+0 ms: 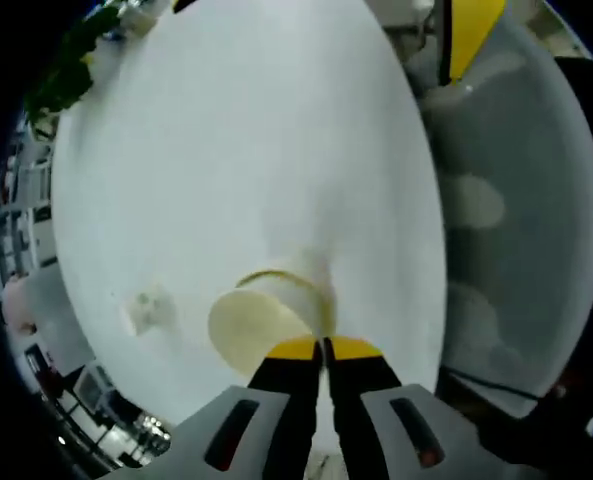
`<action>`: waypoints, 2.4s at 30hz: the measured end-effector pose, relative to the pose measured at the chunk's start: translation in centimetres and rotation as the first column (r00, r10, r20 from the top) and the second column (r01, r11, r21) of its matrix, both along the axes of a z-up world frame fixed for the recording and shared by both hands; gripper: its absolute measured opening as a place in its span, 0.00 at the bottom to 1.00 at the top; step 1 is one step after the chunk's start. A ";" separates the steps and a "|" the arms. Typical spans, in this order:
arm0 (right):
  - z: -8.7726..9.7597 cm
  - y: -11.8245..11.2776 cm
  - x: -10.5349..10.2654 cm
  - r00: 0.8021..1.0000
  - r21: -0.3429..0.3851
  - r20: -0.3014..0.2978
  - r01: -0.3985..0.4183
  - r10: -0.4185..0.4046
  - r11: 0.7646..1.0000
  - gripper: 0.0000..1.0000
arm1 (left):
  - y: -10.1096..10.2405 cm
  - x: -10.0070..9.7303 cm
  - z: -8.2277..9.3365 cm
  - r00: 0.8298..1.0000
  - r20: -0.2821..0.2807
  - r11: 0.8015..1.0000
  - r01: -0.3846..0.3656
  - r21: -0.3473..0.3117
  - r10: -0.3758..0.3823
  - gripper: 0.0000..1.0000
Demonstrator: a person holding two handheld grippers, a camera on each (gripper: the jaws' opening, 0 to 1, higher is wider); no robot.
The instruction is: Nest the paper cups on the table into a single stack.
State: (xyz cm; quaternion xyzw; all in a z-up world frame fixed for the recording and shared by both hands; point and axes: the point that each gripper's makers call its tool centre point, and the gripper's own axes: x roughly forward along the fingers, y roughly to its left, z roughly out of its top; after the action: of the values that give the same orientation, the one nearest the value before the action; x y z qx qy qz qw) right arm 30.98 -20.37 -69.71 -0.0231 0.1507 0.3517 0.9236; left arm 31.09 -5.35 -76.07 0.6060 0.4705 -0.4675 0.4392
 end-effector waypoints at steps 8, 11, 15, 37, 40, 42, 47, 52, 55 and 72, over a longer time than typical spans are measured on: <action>-0.1 0.5 0.2 1.000 -0.001 -0.003 -0.009 0.009 1.000 0.98 | -0.4 -0.3 -0.2 0.999 -0.022 0.999 -0.028 -0.038 0.027 0.01; 0.1 0.7 0.1 1.000 0.004 0.001 -0.012 0.012 1.000 0.98 | -0.4 -0.4 -0.2 0.999 -0.023 0.998 -0.035 -0.044 0.034 0.05; 0.1 0.7 0.2 1.000 0.002 0.001 -0.013 0.013 1.000 0.98 | -0.1 0.0 0.0 0.999 -0.019 0.996 -0.048 -0.070 0.047 0.14; 1.4 0.5 1.5 1.000 0.011 0.010 -0.009 0.009 1.000 0.99 | 0.4 3.9 4.3 0.946 -0.016 0.809 -0.287 -0.513 0.325 0.73; 1.6 0.4 1.8 1.000 0.002 0.015 -0.011 0.011 1.000 0.99 | 1.3 4.6 5.0 0.921 -0.030 0.744 -0.332 -0.579 0.388 0.78; 1.8 0.4 1.9 1.000 0.001 0.019 -0.010 0.010 1.000 0.99 | 1.9 4.8 5.4 0.901 -0.054 0.690 -0.368 -0.623 0.431 0.79; 2.0 0.3 2.4 1.000 -0.001 0.022 -0.003 0.003 1.000 0.99 | 3.8 5.2 6.1 0.861 -0.101 0.567 -0.412 -0.713 0.499 0.81; 2.1 0.3 2.8 1.000 0.007 0.022 0.003 -0.003 1.000 0.99 | 6.1 6.0 7.0 0.795 -0.145 0.393 -0.439 -0.808 0.589 0.82; 2.1 0.5 2.8 1.000 0.008 0.025 -0.001 0.001 1.000 0.99 | 7.0 5.6 7.0 0.784 -0.183 0.318 -0.437 -0.841 0.593 0.82; 1.1 -1.7 3.5 0.997 -0.021 -0.005 0.081 -0.081 0.996 1.00 | 14.4 5.1 5.9 0.653 -0.214 0.098 -0.407 -0.908 0.727 0.99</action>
State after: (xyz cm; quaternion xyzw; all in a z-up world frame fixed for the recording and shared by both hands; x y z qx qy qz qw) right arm 34.46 -22.10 -68.65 -0.0254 0.1576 0.3123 0.9365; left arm 36.15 9.07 -70.18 0.0851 0.2583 -0.3366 0.9015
